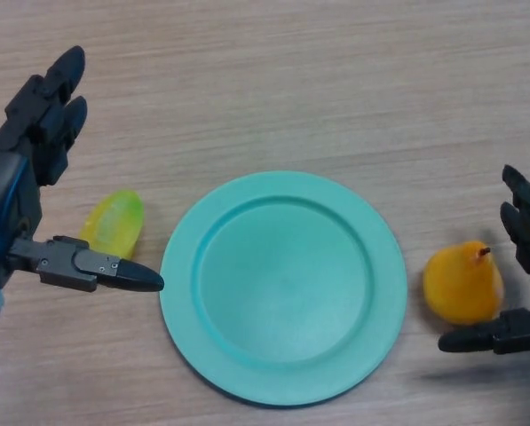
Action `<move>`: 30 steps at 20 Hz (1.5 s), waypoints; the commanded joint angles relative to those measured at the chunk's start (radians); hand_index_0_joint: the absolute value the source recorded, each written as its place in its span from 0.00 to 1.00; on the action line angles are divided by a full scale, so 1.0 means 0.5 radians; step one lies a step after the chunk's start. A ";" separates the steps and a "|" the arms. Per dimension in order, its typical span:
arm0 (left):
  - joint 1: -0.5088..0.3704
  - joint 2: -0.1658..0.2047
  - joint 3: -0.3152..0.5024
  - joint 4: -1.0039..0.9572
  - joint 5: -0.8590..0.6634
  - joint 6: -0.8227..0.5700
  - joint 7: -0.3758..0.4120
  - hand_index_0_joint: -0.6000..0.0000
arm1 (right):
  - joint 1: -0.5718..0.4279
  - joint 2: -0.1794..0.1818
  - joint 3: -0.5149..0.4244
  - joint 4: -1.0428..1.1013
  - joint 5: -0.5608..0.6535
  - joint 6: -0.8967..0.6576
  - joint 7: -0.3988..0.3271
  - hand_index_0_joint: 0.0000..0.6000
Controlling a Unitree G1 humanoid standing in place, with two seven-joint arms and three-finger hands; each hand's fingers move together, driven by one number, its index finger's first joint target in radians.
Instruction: Pick up the yellow pear and place it on the plate
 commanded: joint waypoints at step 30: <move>0.022 0.074 0.200 -0.205 -0.073 -0.196 0.009 1.00 | -0.265 0.147 0.752 -0.539 0.038 0.171 -0.748 1.00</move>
